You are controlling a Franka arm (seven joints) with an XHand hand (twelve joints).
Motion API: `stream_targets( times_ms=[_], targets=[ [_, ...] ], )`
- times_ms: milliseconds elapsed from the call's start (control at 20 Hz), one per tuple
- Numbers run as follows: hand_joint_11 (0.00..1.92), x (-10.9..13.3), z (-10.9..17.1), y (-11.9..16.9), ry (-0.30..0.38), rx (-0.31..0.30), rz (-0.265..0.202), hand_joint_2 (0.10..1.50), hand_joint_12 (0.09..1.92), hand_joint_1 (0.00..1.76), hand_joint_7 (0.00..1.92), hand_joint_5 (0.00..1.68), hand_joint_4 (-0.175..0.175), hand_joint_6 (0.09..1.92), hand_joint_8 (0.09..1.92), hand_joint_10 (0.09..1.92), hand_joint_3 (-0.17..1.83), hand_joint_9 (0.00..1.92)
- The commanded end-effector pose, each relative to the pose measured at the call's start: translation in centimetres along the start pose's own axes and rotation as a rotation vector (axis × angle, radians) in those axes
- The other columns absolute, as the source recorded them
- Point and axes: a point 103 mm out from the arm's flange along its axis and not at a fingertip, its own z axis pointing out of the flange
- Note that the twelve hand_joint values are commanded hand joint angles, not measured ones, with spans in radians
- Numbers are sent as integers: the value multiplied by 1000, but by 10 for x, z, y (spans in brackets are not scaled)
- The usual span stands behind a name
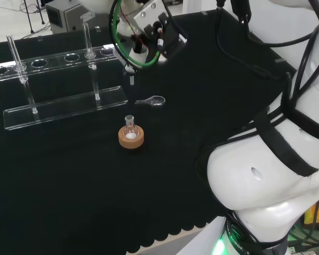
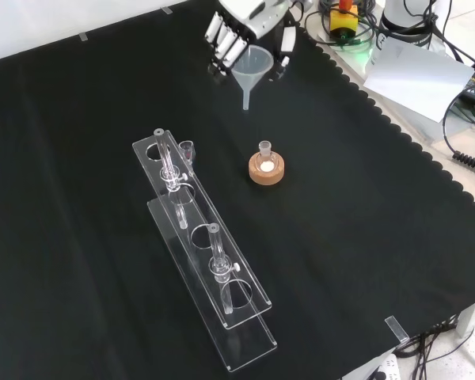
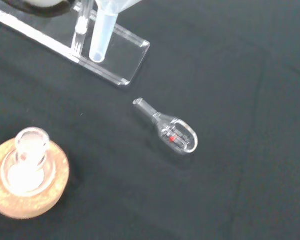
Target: Put the funnel back on the funnel stand.
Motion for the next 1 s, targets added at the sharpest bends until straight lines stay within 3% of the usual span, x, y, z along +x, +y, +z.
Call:
stream_targets(
  times_ms=[50, 450, 1000],
  targets=[
    [811, -17, -13, 5, 8, 1, 32, 767, 1113, 780, 692, 682, 0, 625, 563, 248, 597, 1099],
    [810, -40, -27, 30, 52, -20, 52, 766, 1114, 778, 689, 680, -1, 633, 567, 247, 599, 1098],
    [810, -41, -38, 87, 63, -21, 23, 767, 1115, 785, 688, 687, 0, 644, 571, 246, 600, 1097]
  ],
)
